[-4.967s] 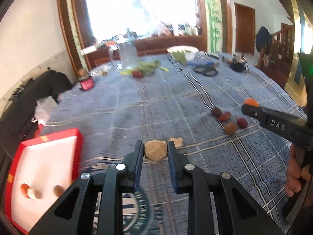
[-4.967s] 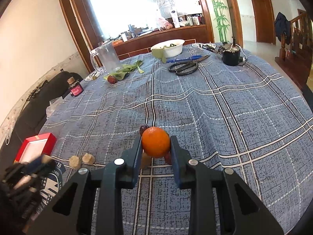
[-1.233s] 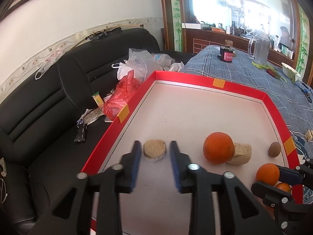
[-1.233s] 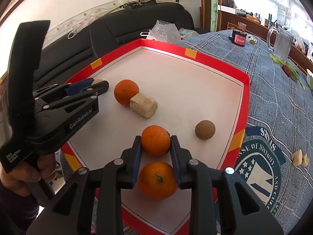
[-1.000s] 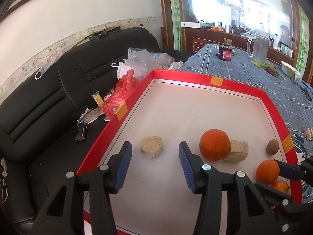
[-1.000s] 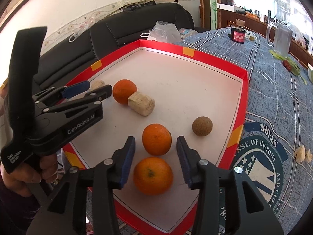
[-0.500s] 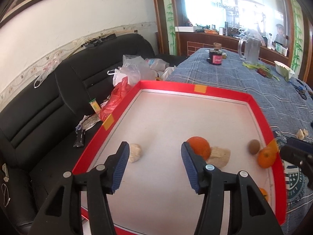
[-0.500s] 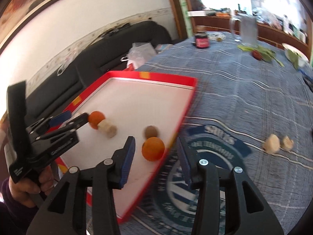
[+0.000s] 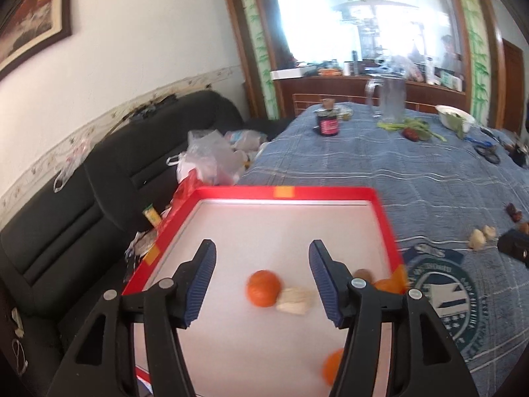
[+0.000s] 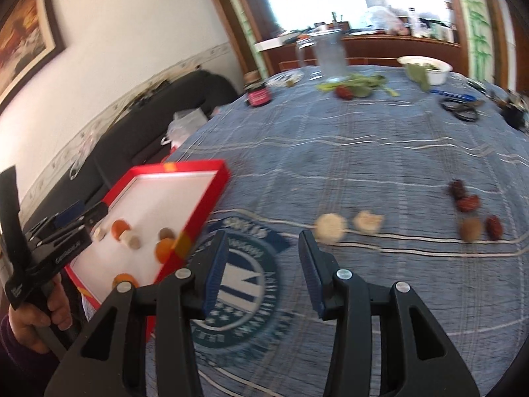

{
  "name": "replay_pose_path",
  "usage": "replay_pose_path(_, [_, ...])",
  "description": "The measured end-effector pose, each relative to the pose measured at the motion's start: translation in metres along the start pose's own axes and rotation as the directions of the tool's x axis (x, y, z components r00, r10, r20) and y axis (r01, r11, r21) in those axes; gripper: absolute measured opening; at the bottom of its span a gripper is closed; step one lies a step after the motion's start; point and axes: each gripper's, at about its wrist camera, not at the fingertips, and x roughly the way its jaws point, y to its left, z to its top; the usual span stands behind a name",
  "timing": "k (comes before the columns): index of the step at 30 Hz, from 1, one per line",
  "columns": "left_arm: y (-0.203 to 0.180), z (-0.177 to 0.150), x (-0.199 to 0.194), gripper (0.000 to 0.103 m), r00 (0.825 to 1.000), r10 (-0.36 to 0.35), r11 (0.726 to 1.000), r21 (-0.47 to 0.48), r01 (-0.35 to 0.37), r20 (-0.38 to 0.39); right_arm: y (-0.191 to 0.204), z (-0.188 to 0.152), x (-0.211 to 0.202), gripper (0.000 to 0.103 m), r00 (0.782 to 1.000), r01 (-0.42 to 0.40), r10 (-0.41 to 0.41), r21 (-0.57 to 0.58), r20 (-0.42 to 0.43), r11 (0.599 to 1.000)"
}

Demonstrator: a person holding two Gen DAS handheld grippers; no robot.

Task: Organize fruits
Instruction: 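Move both open grippers from the tray back toward the dates and cookies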

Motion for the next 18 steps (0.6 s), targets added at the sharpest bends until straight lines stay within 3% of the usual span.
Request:
replay_pose_path(7, [-0.043, 0.004, -0.017, 0.06, 0.997, -0.08, 0.993, 0.093, 0.077, 0.021, -0.039, 0.001, -0.019, 0.046, 0.998, 0.048, -0.051, 0.064, 0.039, 0.997])
replay_pose_path(18, [-0.103, 0.001, -0.037, 0.061, 0.98, -0.197, 0.954, 0.23, 0.19, 0.004, -0.096, 0.025, -0.033, 0.046, 0.984, 0.168, -0.174, 0.119, 0.046, 0.979])
